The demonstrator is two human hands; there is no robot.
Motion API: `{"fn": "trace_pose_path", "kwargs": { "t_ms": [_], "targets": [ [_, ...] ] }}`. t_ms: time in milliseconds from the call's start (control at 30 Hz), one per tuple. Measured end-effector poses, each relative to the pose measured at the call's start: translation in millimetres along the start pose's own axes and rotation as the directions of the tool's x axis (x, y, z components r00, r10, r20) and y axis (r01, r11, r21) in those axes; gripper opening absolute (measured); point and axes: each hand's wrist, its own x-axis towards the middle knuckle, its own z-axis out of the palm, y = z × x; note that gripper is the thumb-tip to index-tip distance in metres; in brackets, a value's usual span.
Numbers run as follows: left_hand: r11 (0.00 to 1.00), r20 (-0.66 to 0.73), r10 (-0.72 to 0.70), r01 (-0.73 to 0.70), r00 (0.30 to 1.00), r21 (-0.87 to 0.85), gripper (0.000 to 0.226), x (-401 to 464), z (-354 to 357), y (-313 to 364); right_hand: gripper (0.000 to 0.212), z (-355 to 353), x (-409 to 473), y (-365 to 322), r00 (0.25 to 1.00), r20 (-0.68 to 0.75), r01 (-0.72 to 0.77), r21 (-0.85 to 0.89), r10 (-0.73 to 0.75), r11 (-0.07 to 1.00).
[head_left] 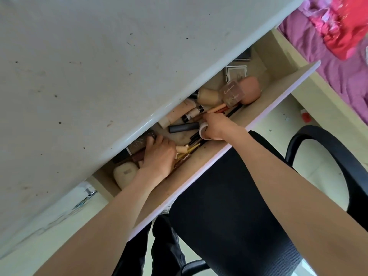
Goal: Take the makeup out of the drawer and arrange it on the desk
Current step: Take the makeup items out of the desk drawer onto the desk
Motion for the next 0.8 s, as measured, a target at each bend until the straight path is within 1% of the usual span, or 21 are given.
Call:
{"fn": "trace_pose_path", "kwargs": {
  "t_ms": [133, 200, 300, 367, 400, 467, 533, 600, 667, 733, 800],
  "targets": [
    [1.0, 0.007, 0.031, -0.031, 0.999, -0.002, 0.025, -3, -1, 0, 0.038, 1, -6, -1, 1.0, -0.005, 0.031, 0.026, -0.031, 0.999],
    [0.998, 0.002, 0.054, -0.054, 0.999, -0.03, 0.026, -5, -1, 0, 0.037, 0, -10, -2, 0.999, -0.01, 0.046, 0.045, -0.046, 0.998],
    [0.986, -0.011, 0.062, -0.063, 0.998, -0.155, 0.025, -12, -2, -2, 0.036, -2, -20, 0, 0.995, -0.057, 0.085, 0.115, -0.079, 0.99],
    [0.948, -0.027, 0.037, -0.043, 0.999, -0.315, 0.015, -18, -4, -2, 0.033, -4, -30, 1, 0.987, -0.136, 0.113, 0.189, -0.088, 0.975],
    [0.908, -0.024, 0.015, -0.023, 1.0, -0.417, 0.015, -22, -7, -2, 0.032, -4, -35, 1, 0.98, -0.183, 0.129, 0.245, -0.085, 0.961],
    [0.796, 0.01, -0.016, 0.019, 1.0, -0.605, 0.022, -30, -14, 0, 0.032, -4, -47, 1, 0.964, -0.262, 0.157, 0.385, -0.055, 0.909],
    [0.681, 0.027, -0.023, 0.036, 0.999, -0.731, 0.023, -39, -26, 0, 0.031, -4, -60, -1, 0.946, -0.324, 0.181, 0.526, -0.001, 0.831],
    [0.569, 0.03, -0.052, 0.055, 0.998, -0.821, 0.024, -48, -43, -1, 0.03, -4, -73, -5, 0.931, -0.36, 0.21, 0.671, 0.064, 0.711],
    [0.441, 0.013, -0.095, 0.054, 0.995, -0.896, 0.015, -57, -63, -5, 0.028, -8, -81, -14, 0.919, -0.38, 0.25, 0.771, 0.108, 0.586],
    [0.265, 0.003, -0.161, 0.046, 0.987, -0.963, 0.011, -64, -85, -15, 0.029, -15, -85, -28, 0.913, -0.389, 0.285, 0.824, 0.122, 0.489],
    [0.103, 0.006, -0.248, 0.032, 0.969, -0.994, 0.008, -68, -106, -32, 0.032, -23, -85, -46, 0.909, -0.4, 0.313, 0.842, 0.12, 0.439]
  ]
}}
